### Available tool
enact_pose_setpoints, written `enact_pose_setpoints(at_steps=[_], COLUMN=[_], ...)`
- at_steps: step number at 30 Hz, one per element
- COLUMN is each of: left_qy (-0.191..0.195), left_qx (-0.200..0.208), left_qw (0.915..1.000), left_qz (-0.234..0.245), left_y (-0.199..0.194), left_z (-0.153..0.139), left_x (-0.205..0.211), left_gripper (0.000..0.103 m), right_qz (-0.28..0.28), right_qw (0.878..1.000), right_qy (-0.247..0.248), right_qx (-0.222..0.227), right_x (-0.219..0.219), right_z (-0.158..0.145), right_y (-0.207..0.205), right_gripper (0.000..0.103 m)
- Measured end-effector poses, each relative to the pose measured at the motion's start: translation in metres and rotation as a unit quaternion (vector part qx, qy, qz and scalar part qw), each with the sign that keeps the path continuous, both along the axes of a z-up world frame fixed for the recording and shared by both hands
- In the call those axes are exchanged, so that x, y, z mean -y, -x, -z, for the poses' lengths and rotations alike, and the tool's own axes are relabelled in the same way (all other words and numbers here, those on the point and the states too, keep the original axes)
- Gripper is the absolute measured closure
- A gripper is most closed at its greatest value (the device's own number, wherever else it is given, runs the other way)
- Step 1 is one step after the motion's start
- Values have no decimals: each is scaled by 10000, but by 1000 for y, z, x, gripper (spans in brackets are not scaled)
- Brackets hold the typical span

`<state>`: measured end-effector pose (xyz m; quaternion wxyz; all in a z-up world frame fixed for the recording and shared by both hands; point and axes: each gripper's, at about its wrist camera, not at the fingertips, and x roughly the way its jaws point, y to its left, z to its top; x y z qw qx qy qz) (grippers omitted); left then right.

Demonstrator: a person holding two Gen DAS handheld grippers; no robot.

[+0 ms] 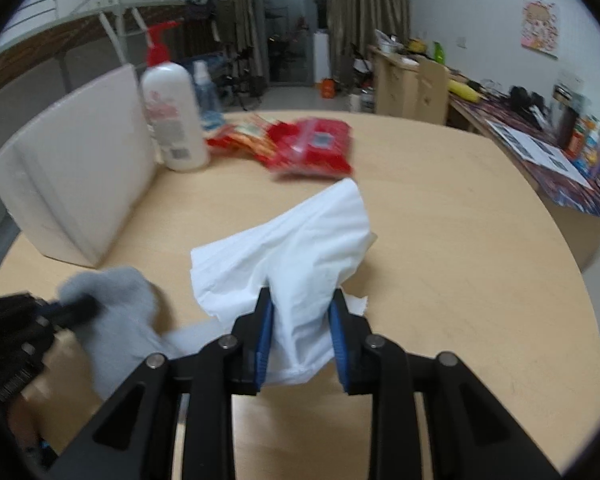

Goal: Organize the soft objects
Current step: 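Lift the grey sock and white paper off the table with both grippers, then carry the grey sock and white paper with both grippers over the foam box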

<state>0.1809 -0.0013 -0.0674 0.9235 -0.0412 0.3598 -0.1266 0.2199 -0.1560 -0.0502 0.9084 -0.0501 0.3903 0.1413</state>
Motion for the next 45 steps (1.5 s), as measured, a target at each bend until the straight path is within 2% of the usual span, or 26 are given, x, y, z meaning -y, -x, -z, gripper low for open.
enact_pose_setpoints(at_steps=[4,8,13,20,21,23,24,26,43,45], left_qy=[-12,-26,-33,-54,-53,-58,-60,-41,-46,-46], left_qx=[-3,14,11,36,45,40,39,51,313,383], left_qw=[10000,10000,10000,9999,9999,9999,9999,9999,9994,9992], left_qz=[-5,-39,-60,-77,-90,-89,-88,-87,-127,-135], left_y=[-1,-2,-2,-2,-1,-1,-2,-1,15,18], left_z=[0,-1,-1,-2,-2,-2,-2,-2,-17,-21], left_x=[0,-1,-2,-2,-2,-2,-1,-2,-7,-8], left_gripper=[100,100,100,100,100,100,100,100,100,100], right_qz=[198,311,350,317,313,264,249,322,562,571], right_qw=[9995,9990,9989,9993,9993,9995,9996,9994,9915,9910], right_qy=[250,309,252,194,148,62,20,-84,-916,-890], right_qx=[-32,96,208,-90,-123,-151,-153,-83,732,819], right_x=[10,16,21,23,24,24,25,28,69,70], right_z=[6,4,-1,16,18,18,17,13,-50,-56], right_y=[1,5,7,3,3,7,10,16,56,59], right_gripper=[58,41,40,41,42,70,73,95,96,96])
